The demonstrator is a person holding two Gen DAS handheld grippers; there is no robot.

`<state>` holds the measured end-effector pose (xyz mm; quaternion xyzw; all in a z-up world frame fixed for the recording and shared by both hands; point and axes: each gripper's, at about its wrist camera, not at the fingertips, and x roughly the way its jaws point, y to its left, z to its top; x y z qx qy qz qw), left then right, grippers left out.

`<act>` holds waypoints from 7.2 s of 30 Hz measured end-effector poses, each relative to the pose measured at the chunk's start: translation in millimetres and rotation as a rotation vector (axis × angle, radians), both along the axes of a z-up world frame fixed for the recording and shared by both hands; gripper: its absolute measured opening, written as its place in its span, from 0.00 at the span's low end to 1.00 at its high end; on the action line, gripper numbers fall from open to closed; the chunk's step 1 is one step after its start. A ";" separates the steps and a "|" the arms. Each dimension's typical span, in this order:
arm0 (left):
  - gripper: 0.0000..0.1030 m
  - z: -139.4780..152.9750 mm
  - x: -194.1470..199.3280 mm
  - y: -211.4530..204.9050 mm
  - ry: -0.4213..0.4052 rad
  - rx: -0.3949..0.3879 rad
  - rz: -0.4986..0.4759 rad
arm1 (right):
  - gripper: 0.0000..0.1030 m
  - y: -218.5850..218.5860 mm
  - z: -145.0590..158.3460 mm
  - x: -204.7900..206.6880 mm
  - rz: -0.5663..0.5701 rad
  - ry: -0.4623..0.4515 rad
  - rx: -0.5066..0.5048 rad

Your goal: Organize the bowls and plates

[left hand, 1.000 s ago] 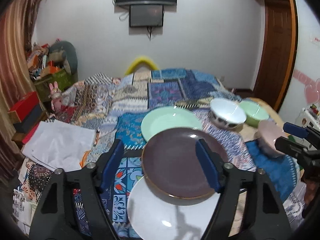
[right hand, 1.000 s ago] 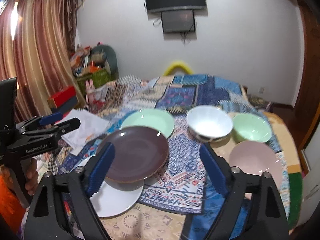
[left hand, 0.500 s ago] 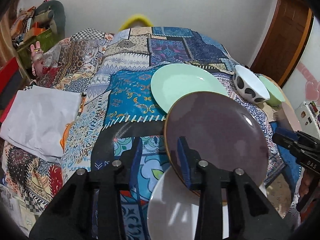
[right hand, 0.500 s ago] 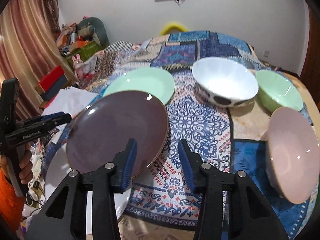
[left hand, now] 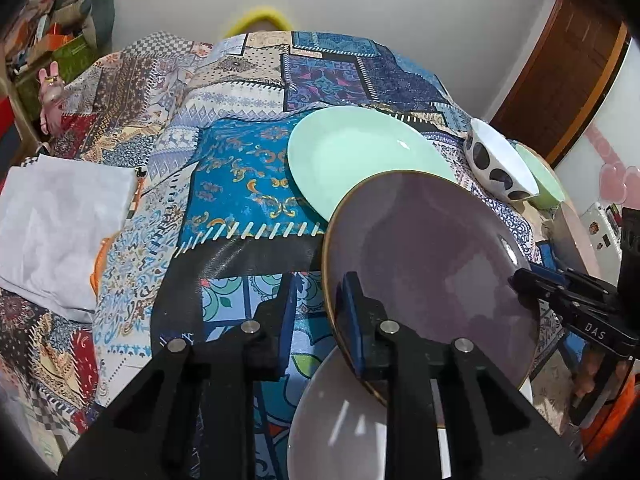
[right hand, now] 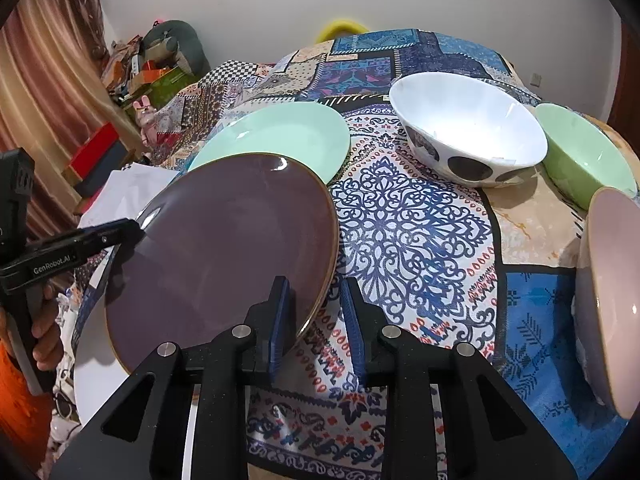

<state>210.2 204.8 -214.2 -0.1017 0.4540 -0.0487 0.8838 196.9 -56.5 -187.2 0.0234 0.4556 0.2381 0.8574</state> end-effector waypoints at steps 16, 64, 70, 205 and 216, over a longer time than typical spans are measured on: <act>0.23 -1.8 5.8 -15.9 0.037 0.033 -0.052 | 0.22 5.2 -1.8 2.1 0.010 0.007 0.045; 0.23 28.1 -59.9 -146.6 0.062 0.051 -0.136 | 0.22 -101.0 17.2 -51.4 -0.068 -0.018 0.051; 0.23 19.0 -55.0 -164.0 0.092 0.050 -0.159 | 0.22 -116.8 9.7 -54.5 -0.083 -0.008 0.042; 0.36 13.4 -119.9 7.0 0.084 0.012 0.145 | 0.22 63.7 1.7 -30.1 0.257 0.056 -0.015; 0.36 46.8 -110.9 -26.6 0.008 0.022 0.086 | 0.22 26.7 34.4 -36.4 0.182 -0.018 0.033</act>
